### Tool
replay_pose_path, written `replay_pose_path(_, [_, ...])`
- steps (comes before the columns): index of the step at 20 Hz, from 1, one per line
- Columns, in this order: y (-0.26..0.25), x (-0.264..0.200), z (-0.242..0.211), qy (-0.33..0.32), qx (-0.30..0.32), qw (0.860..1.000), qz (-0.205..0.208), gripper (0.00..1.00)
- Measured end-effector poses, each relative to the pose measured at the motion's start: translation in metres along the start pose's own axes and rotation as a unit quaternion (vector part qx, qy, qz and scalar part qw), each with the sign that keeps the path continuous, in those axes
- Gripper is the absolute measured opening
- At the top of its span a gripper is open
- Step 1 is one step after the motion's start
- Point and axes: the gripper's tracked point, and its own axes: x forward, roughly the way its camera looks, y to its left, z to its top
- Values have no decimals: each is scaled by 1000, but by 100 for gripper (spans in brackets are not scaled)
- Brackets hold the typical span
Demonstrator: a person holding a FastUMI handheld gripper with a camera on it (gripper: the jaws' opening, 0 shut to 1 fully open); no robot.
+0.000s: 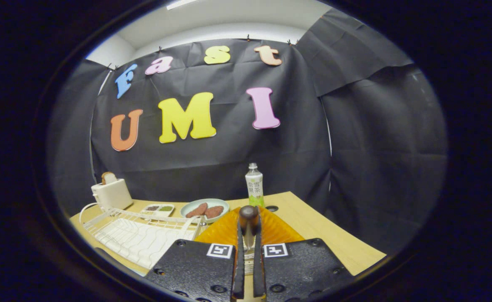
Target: Take the plate from the dish rack, then take the spoon from the basket and place it into the plate.
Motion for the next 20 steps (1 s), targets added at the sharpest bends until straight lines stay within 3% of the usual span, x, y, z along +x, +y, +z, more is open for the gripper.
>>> replay_pose_path(4, [29,-42,30,-31,-19,999,17,13])
replay_pose_path(8, [68,-92,32,-35,-35,998,50,13])
replay_pose_path(14, [138,-151,-16,11,-14,993,117,13])
replay_pose_path(20, [193,-165,-89,63,-37,985,158,14])
